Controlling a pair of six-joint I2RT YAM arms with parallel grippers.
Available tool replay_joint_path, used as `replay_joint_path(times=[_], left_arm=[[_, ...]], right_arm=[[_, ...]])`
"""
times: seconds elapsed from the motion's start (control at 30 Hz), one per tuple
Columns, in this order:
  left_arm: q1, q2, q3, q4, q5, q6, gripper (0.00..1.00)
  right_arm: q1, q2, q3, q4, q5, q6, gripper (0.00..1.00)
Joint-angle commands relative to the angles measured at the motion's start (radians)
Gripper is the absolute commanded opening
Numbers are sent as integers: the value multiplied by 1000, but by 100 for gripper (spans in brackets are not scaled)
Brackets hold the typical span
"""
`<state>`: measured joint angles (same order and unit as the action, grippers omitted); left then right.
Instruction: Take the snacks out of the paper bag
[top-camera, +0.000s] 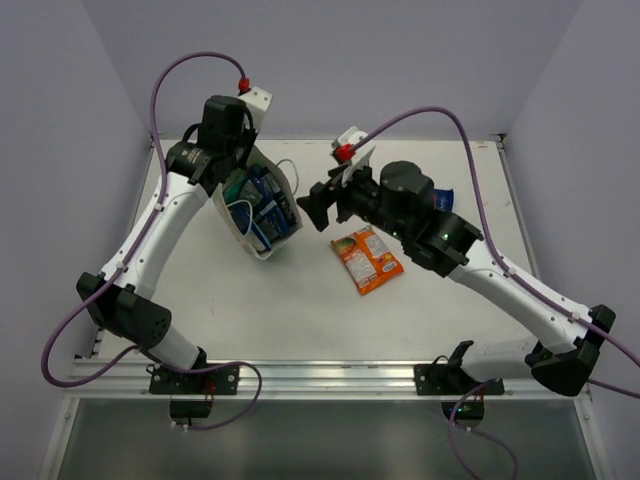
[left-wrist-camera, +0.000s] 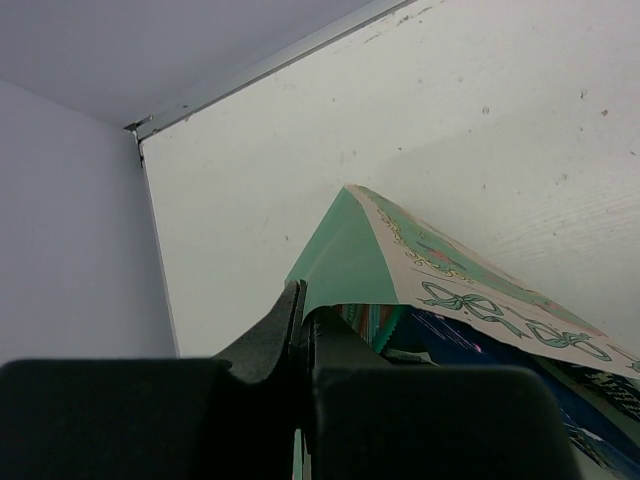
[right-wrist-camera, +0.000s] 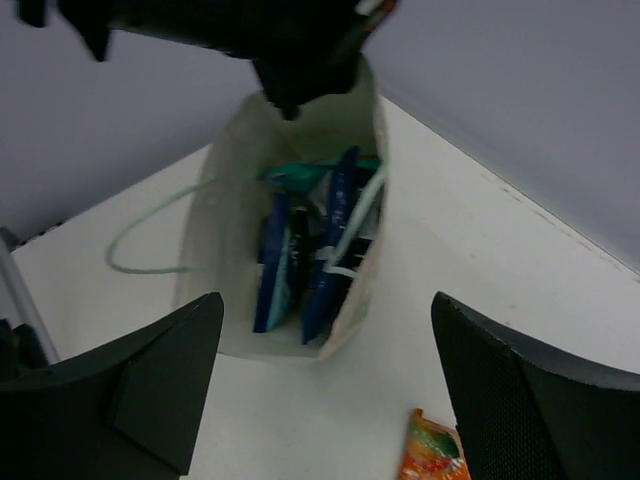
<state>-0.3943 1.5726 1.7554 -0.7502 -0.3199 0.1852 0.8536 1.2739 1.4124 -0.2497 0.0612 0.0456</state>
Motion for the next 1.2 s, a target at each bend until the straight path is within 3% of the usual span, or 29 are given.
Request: replay_joint_path(times=[0.0, 0.23, 0.53, 0.77, 0.97, 1.07, 1.1, 1.17], left_arm=[[-5, -26, 59, 49, -1, -15, 0], [-5, -34, 49, 48, 15, -26, 0], [-5, -55, 32, 51, 22, -29, 0], [-5, -74, 1, 52, 22, -35, 0], [-5, -75, -4, 52, 24, -44, 0], [-5, -77, -2, 55, 27, -50, 0], [-5, -77, -2, 55, 27, -53, 0], [-5, -74, -2, 55, 27, -55, 0]], right_arm=[[115, 59, 59, 70, -53, -119, 87], [162, 258, 210, 47, -101, -109, 81], [124, 517, 382, -48, 67, 13, 78], [91, 602, 395, -60, 68, 66, 76], [91, 627, 387, -34, -55, 48, 56], [91, 640, 393, -29, -106, 36, 30], [91, 645, 405, -30, -110, 30, 13], [90, 644, 421, -45, -109, 17, 0]])
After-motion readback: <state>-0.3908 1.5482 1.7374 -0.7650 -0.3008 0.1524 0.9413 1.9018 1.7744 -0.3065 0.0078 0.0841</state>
